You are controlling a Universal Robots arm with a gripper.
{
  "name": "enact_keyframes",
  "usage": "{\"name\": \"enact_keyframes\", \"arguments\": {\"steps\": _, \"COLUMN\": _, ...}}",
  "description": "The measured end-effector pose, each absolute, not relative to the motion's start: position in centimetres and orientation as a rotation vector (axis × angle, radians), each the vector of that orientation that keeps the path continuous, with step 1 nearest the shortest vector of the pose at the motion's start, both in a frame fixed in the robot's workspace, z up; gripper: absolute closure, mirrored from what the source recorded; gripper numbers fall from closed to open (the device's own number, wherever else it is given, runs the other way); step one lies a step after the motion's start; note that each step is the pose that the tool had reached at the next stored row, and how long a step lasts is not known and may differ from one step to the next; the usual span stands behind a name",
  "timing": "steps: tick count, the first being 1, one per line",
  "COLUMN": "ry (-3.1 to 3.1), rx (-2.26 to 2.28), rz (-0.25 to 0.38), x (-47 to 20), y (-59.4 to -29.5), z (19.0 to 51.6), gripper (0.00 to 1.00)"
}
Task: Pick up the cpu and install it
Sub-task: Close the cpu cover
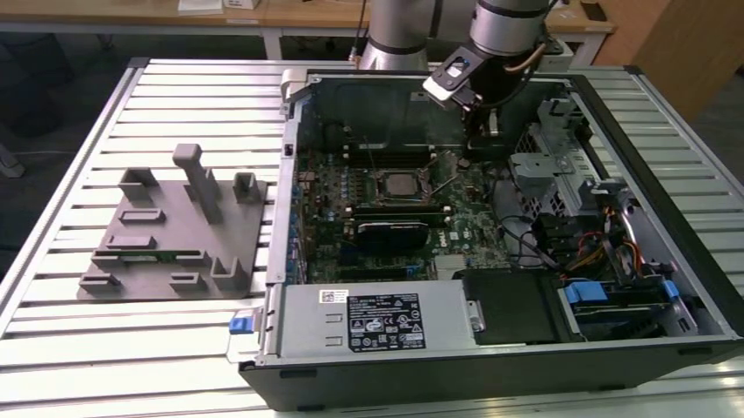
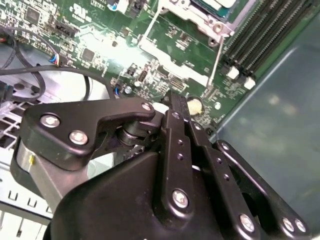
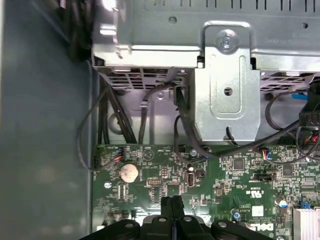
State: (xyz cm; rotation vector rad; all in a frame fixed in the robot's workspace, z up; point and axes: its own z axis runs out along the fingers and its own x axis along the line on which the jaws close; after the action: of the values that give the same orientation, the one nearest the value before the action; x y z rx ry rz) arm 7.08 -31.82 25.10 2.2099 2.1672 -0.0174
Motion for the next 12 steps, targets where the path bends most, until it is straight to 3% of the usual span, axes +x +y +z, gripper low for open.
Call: {"name": "enact_keyframes", "arguments": {"steps": 12, "ry": 2.167, "rx": 2.210, "rz": -0.018, "x": 7.08, "y": -32.15, "z": 24.09, "gripper": 0.89}}
